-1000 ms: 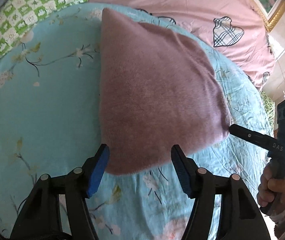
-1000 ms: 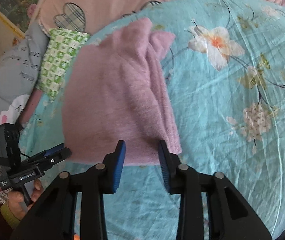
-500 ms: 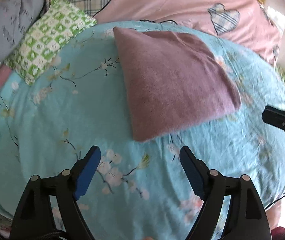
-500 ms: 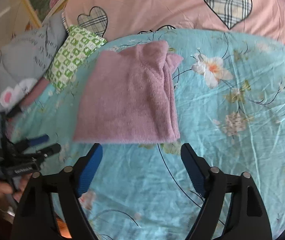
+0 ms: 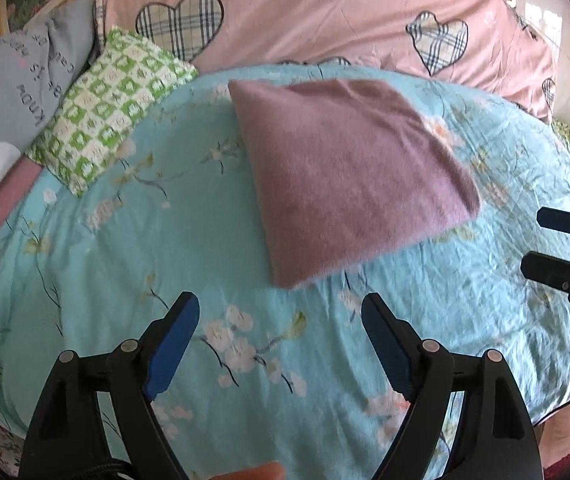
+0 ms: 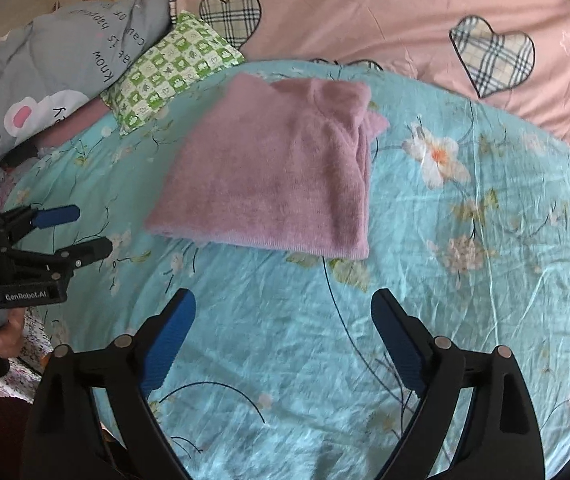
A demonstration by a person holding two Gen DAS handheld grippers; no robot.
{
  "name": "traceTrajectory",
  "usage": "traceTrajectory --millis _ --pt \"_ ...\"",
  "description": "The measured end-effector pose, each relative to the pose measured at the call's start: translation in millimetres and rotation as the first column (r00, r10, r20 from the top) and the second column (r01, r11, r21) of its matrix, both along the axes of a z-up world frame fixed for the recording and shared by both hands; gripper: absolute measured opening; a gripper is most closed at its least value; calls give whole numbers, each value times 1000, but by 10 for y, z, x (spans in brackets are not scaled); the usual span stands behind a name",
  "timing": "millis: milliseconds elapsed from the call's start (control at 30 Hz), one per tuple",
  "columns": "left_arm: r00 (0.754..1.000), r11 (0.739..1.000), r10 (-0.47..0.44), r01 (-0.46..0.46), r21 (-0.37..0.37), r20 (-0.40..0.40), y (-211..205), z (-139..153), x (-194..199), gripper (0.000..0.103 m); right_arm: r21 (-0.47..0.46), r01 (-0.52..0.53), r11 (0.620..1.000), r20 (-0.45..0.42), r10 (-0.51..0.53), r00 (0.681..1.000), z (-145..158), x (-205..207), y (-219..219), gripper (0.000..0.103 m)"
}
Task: Fold small clothes
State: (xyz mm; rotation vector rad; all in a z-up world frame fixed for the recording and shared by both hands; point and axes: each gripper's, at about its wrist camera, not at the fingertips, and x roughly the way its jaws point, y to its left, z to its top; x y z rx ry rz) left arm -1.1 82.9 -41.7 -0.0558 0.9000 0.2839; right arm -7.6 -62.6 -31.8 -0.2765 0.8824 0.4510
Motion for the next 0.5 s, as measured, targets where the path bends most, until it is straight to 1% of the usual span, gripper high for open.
traceTrajectory --millis 133,167,300,367,500 --pt "1000 1000 -3 3 -6 31 56 173 73 86 11 -25 1000 44 24 999 181 37 42 90" --pt "999 1000 -6 6 -12 36 78 203 108 87 13 -30 999 55 29 998 225 61 47 91" --pt "1000 999 -21 21 -37 2 121 155 268 89 44 -56 997 77 52 996 330 183 81 98" --pt "1000 999 -15 15 -35 -13 108 106 315 89 51 -68 996 51 66 997 281 285 118 99" --pt "1000 999 2 -3 -33 -27 131 18 429 89 44 -50 998 -13 51 999 111 501 186 99"
